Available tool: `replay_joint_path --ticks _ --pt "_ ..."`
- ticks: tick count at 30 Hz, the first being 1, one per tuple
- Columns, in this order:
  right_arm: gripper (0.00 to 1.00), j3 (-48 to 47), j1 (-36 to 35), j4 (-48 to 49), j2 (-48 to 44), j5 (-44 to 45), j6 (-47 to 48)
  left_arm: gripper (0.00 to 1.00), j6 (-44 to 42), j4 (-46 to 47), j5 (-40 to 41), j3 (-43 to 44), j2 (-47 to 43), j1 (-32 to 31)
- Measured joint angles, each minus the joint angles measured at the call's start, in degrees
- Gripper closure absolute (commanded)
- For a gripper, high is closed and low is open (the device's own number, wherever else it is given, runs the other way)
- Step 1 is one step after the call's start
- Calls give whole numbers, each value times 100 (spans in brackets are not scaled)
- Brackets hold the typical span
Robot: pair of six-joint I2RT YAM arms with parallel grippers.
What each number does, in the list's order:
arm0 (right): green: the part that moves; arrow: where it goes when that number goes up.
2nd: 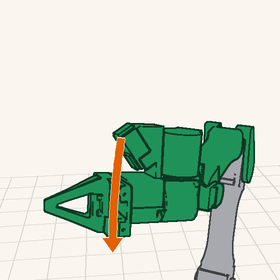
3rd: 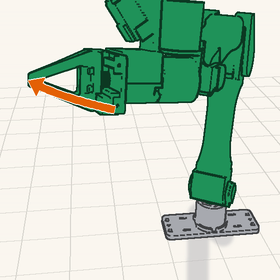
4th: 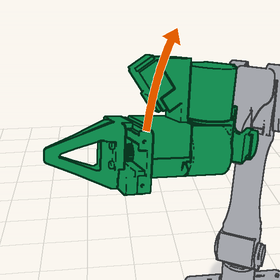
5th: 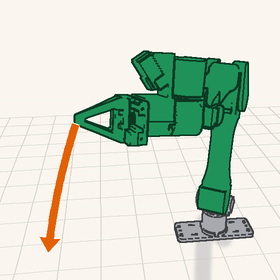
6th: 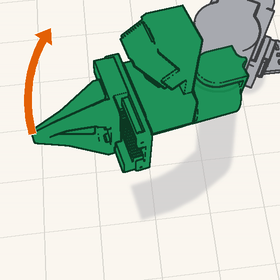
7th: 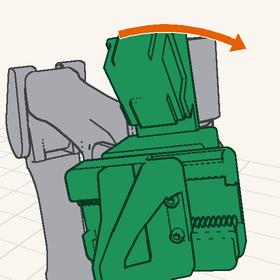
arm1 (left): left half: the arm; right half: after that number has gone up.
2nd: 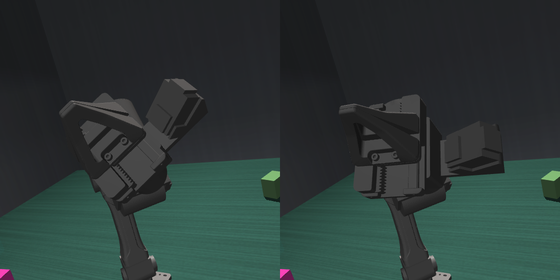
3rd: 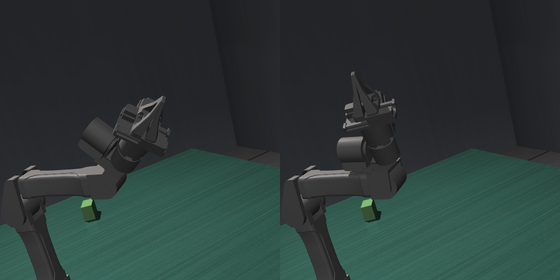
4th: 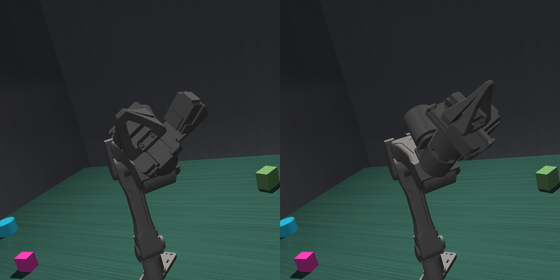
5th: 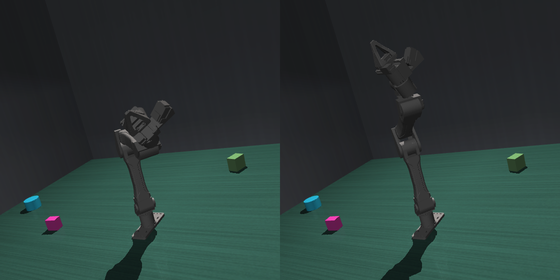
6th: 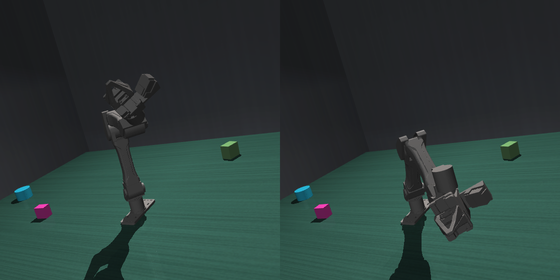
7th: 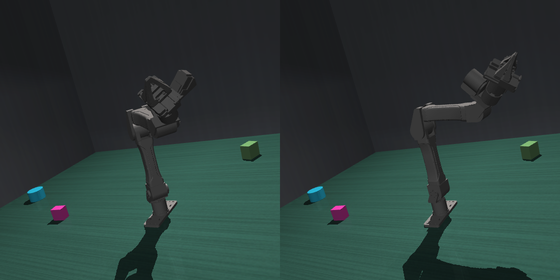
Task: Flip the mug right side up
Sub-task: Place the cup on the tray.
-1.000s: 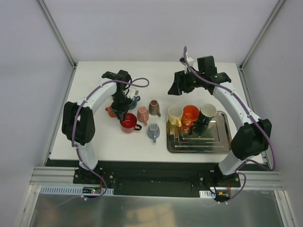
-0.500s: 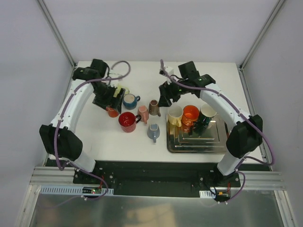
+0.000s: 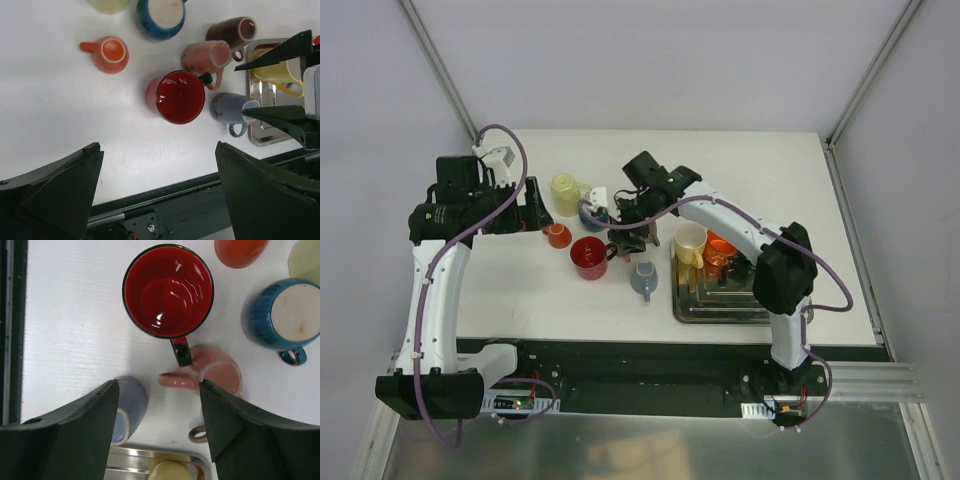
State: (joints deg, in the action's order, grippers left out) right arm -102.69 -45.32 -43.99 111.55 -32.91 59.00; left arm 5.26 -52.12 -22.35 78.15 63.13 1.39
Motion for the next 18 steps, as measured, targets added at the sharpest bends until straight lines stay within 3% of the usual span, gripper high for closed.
replay_joint_path --ticks 8,18 --pt "28 -374 -286 7 713 289 787 1 365 68 -675 -514 -323 743" --pt "34 -271 -564 306 1008 743 1029 1 1084 221 -1187 -887 -621 1379"
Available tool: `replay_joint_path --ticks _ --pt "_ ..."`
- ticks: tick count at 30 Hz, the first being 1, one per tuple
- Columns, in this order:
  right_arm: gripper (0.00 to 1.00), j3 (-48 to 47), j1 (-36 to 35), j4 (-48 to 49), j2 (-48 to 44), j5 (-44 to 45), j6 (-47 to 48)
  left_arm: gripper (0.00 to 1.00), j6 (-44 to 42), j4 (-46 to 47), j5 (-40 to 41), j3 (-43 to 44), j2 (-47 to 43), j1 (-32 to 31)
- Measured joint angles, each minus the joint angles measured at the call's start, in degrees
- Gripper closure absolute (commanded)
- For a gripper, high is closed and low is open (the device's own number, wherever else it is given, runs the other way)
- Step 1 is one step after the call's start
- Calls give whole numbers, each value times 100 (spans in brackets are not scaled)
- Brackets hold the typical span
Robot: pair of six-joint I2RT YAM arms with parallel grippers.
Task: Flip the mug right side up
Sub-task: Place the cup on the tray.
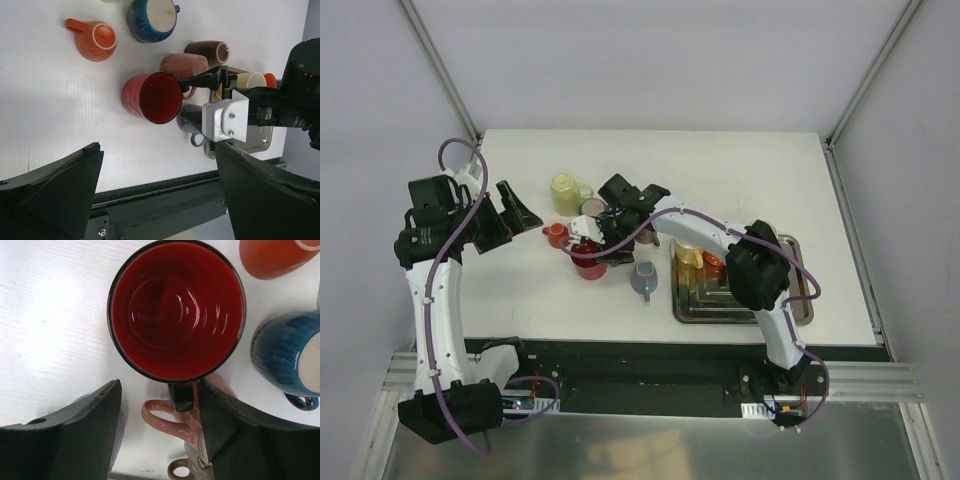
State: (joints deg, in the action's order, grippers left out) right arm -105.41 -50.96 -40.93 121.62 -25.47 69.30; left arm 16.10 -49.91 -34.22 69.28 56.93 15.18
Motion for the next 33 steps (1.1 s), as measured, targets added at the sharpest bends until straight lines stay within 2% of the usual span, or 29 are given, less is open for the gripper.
replay_joint_path --ticks 6,14,18,23,30,32,33 --pt "34 173 -111 90 0 168 -146 1 151 9 -83 -52 -55 31" --pt "34 448 -144 343 -4 358 -1172 1 269 120 85 -315 -184 114" --pt "41 492 -181 509 -4 509 -1523 1 295 133 20 -393 -153 142" --pt "58 492 -184 671 -4 527 -1773 1 302 273 -170 -393 -155 144" --pt "61 516 -186 730 -4 483 -1917 4 326 404 -332 -393 -157 157" --pt "65 551 -184 732 -4 466 -1926 4 369 450 -374 -393 -157 184" --pt "70 573 -186 732 -4 459 -1937 4 389 474 -420 -393 -157 221"
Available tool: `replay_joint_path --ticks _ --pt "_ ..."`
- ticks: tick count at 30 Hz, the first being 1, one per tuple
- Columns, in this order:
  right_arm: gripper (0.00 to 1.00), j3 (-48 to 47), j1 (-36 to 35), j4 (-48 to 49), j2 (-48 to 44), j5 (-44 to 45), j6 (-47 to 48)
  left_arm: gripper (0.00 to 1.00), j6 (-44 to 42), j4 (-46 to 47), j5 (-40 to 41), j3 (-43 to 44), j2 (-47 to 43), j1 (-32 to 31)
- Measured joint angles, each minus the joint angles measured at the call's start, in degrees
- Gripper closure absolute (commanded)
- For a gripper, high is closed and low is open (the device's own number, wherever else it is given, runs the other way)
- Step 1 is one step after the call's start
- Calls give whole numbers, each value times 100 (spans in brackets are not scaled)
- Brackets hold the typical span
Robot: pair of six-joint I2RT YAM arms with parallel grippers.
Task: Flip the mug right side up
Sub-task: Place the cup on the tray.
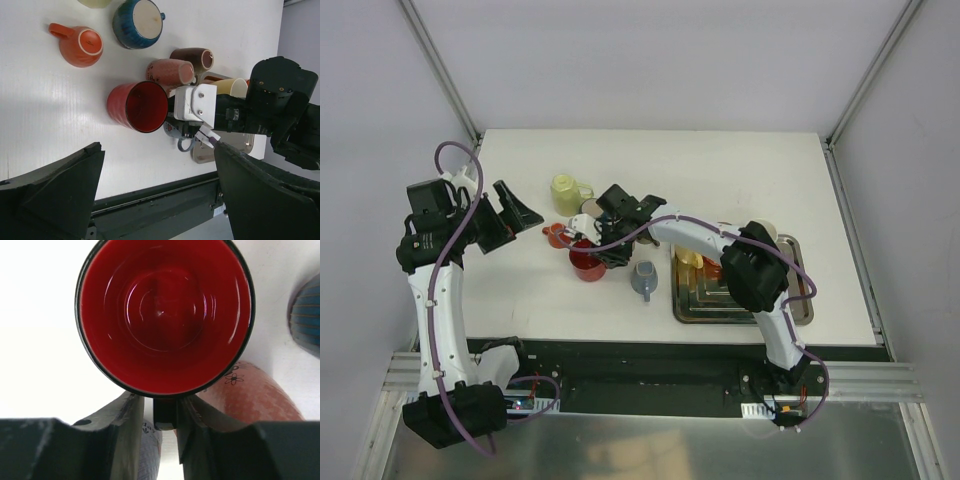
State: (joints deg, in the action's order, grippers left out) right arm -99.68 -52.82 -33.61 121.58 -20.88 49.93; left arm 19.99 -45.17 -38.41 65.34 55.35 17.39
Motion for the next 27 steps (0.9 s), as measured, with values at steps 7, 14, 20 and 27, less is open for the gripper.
replay_joint_path --ticks 7,14,20,27 --pt "100 37 0 79 0 -59 -190 5 48 103 -149 -4 0 -2" --pt "100 37 13 192 -24 37 -496 1 59 136 -46 -4 2 46" --pt "100 37 214 328 -625 197 -1060 1 118 168 354 2 39 74" --pt "100 105 1176 699 -1803 446 -1679 1 457 463 50 4 389 74"
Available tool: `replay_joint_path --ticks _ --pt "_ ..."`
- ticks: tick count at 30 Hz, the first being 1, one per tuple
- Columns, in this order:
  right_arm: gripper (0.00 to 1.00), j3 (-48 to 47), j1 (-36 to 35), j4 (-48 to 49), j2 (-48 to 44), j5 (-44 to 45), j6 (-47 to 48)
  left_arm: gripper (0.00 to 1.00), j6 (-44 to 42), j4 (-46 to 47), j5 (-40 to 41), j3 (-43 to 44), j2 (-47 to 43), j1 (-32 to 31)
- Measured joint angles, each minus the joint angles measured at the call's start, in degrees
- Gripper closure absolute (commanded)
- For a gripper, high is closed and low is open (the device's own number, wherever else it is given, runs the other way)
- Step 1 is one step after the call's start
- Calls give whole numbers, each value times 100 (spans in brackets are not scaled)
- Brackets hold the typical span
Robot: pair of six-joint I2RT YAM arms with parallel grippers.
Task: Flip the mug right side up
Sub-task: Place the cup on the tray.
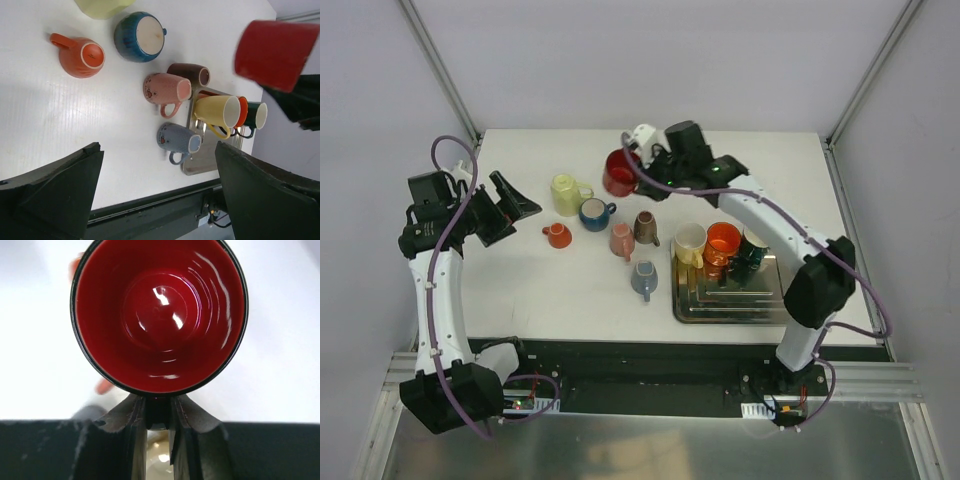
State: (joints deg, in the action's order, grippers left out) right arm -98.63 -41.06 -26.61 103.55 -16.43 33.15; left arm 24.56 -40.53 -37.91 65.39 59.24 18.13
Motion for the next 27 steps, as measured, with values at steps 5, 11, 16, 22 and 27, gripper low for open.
replay_joint_path --ticks 5,11,16,22,27 --pt "100 369 1311 201 -649 518 -485 1 201 138 -247 -85 188 0" --pt "100 1261 3141 109 -1161 1305 -1073 1 369 319 -442 -101 310 0" --pt "100 2218 4295 -389 -1725 1821 -1488 1 546 487 -608 -98 511 0" --pt "100 3152 4920 -662 -2439 1954 -1600 1 640 577 -717 -46 704 0" --pt "100 3753 4913 -857 -2785 1808 -1633 1 660 605 -811 70 776 -2"
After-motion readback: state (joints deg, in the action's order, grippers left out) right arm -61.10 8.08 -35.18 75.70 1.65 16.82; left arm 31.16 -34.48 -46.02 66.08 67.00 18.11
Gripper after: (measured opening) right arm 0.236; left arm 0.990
